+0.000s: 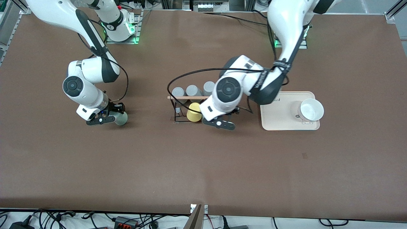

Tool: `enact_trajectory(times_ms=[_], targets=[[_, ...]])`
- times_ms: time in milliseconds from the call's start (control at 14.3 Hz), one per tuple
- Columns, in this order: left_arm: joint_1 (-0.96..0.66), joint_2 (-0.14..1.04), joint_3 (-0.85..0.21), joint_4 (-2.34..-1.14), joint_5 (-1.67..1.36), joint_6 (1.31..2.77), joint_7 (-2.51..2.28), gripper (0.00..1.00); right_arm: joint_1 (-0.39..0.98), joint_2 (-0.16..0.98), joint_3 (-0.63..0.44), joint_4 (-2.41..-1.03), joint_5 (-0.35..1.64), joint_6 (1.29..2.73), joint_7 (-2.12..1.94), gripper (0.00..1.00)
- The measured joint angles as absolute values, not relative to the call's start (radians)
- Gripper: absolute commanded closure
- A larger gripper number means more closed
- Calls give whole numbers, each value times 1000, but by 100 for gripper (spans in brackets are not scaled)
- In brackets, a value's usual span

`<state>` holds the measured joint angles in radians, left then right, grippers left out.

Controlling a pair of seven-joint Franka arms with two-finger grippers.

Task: Hang scattered cups on rack with three cups
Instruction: 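Release the blue cup and withdraw while the right gripper lifts the mint cup, then carry the mint-green cup to the rack with the right gripper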

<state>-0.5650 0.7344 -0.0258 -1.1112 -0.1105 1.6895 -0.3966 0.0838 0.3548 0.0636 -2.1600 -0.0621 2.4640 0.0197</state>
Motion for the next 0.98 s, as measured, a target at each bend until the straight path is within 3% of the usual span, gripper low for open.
enact_trajectory(times_ms=[279,629,978], targets=[[-409,645,-18,-1109,-110,1589,-398,0,84,310,65,-2130,-62,2419,27,78],[-232,562,-17,-1108,-45,1559,-389,0,90,228,178,-1863,-32,2049,273,78],[-126,489,-17,-1108,7,1533,-262,0,181,243,271,-1732,31,2014,616,78]])
